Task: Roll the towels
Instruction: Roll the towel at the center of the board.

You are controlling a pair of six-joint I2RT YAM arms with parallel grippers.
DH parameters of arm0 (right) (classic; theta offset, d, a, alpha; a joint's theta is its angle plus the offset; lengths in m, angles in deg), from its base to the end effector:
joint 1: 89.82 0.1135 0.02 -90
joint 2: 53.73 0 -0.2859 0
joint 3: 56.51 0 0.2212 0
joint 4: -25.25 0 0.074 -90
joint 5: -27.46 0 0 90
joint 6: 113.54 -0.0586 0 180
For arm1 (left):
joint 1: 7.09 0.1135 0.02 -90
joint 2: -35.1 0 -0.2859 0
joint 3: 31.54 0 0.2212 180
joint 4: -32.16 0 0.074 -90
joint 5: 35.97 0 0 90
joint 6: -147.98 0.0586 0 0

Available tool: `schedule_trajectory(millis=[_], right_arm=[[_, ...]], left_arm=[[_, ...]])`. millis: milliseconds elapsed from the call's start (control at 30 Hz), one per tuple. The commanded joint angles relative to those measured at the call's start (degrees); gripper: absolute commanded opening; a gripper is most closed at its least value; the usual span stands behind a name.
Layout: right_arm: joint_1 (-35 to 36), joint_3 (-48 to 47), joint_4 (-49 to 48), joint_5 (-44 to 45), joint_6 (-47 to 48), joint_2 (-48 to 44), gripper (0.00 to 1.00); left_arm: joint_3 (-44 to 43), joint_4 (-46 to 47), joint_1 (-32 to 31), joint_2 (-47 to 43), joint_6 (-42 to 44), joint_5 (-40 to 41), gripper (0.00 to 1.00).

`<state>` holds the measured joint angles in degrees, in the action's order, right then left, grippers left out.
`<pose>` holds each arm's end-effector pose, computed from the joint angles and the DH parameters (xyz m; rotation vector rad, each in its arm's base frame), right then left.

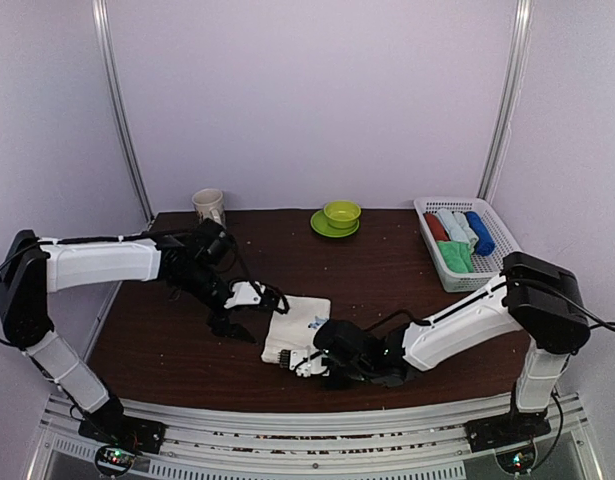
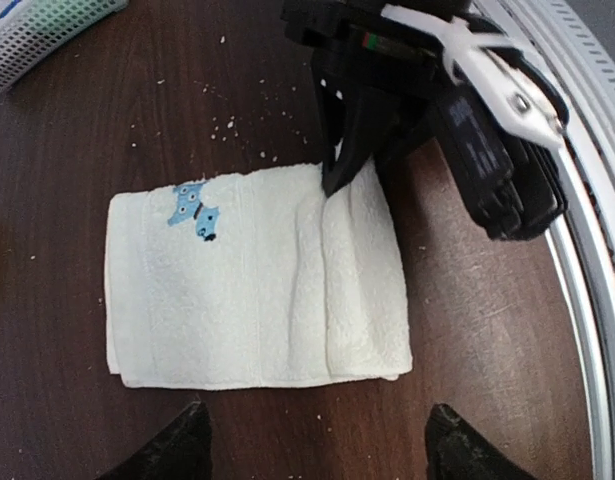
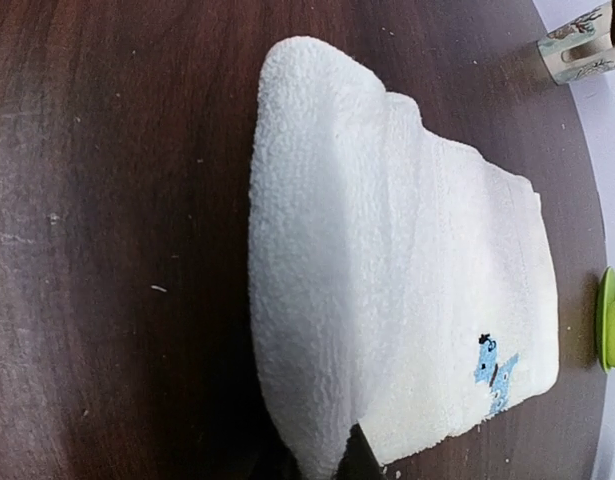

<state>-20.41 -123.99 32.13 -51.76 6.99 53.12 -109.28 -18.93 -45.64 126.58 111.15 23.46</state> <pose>0.1386 0.3377 0.1518 -1.7500 1.5867 0.1054 0.2123 -0.2073 0.2341 1.9573 1.6805 -0.6248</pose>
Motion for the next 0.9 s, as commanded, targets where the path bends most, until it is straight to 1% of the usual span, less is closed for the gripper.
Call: schedule_trajectory(millis=[0, 100, 233, 400, 567, 633, 733, 867], right_arm=[[-3.4, -3.2, 8.5, -11.8, -6.7, -0.7, 0.00], [-6.4, -5.5, 12.0, -18.1, -10.1, 0.2, 0.00], [-9.6, -9.8, 18.0, -26.5, -13.0, 2.6, 0.00], [-12.0, -16.5, 26.5, -36.2, -14.7, 7.6, 0.00], [-14.7, -22.7, 33.4, -44.5, -16.2, 12.3, 0.00], [-15.7, -23.6, 34.7, -46.5, -16.9, 13.4, 0.00], [-17.2, -24.5, 35.7, -49.7, -19.0, 14.7, 0.00], [-18.8, -26.9, 39.6, -54.3, -20.3, 17.4, 0.01]], left_arm=[[11.5, 21.2, 0.6, -7.7, -1.4, 4.8, 0.75], [19.3, 29.1, 0.6, -12.4, 0.6, 6.0, 0.74], [25.4, 34.9, 0.6, -15.6, 4.3, 6.8, 0.71], [31.5, 41.5, 0.1, -18.2, 8.2, 8.2, 0.63], [35.8, 48.0, -2.6, -18.9, 9.9, 13.1, 0.55], [37.7, 51.1, -4.1, -19.1, 10.9, 15.9, 0.54], [40.5, 56.1, -5.6, -19.1, 13.0, 17.7, 0.54], [42.2, 60.7, -8.4, -16.5, 15.4, 21.4, 0.54]])
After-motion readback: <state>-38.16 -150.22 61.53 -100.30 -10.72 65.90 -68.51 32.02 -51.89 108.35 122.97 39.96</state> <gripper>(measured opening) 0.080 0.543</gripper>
